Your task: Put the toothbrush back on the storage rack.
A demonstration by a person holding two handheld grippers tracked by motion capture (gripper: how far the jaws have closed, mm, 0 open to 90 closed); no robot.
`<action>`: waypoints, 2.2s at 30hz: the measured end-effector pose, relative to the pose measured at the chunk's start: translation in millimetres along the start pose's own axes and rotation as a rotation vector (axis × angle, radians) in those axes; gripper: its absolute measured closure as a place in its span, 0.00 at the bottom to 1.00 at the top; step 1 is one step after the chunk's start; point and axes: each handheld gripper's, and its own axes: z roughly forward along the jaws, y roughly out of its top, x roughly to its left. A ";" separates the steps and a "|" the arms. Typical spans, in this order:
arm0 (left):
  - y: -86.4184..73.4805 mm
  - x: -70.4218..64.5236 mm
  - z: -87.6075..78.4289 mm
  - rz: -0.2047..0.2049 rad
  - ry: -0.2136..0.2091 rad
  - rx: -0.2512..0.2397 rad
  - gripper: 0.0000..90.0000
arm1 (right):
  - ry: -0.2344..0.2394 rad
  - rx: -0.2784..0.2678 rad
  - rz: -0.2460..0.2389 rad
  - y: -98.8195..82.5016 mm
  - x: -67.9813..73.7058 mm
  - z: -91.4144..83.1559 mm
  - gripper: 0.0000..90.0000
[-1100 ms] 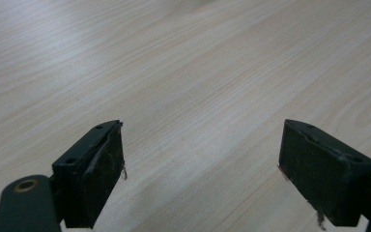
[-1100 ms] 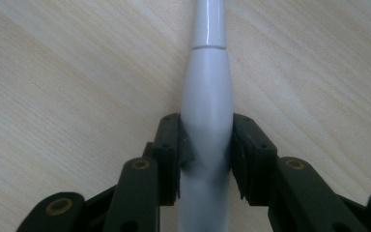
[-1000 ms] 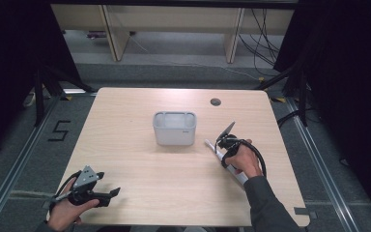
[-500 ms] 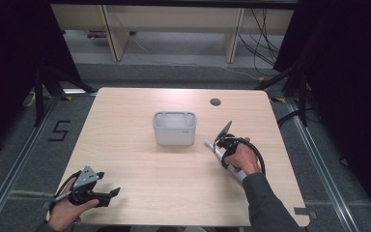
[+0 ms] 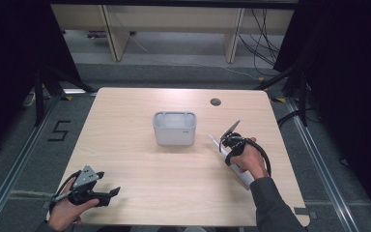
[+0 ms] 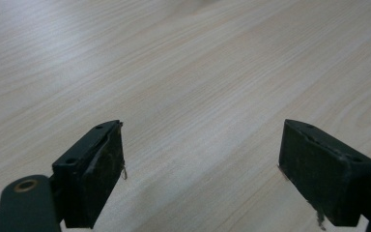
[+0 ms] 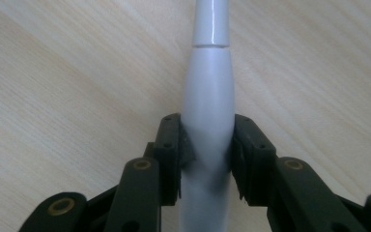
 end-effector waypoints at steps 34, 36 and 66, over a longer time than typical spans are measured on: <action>0.5 1.1 -0.8 0.009 0.007 0.000 0.17 | 0.129 -0.696 0.065 -0.7 -12.0 -83.0 0.74; 0.6 0.9 -0.7 0.009 0.012 -0.003 0.17 | 0.137 -0.721 0.048 4.1 -10.6 -83.6 0.74; 0.3 1.2 -1.6 0.014 0.009 0.000 0.17 | 0.201 -0.817 -0.013 79.0 27.9 -127.5 0.74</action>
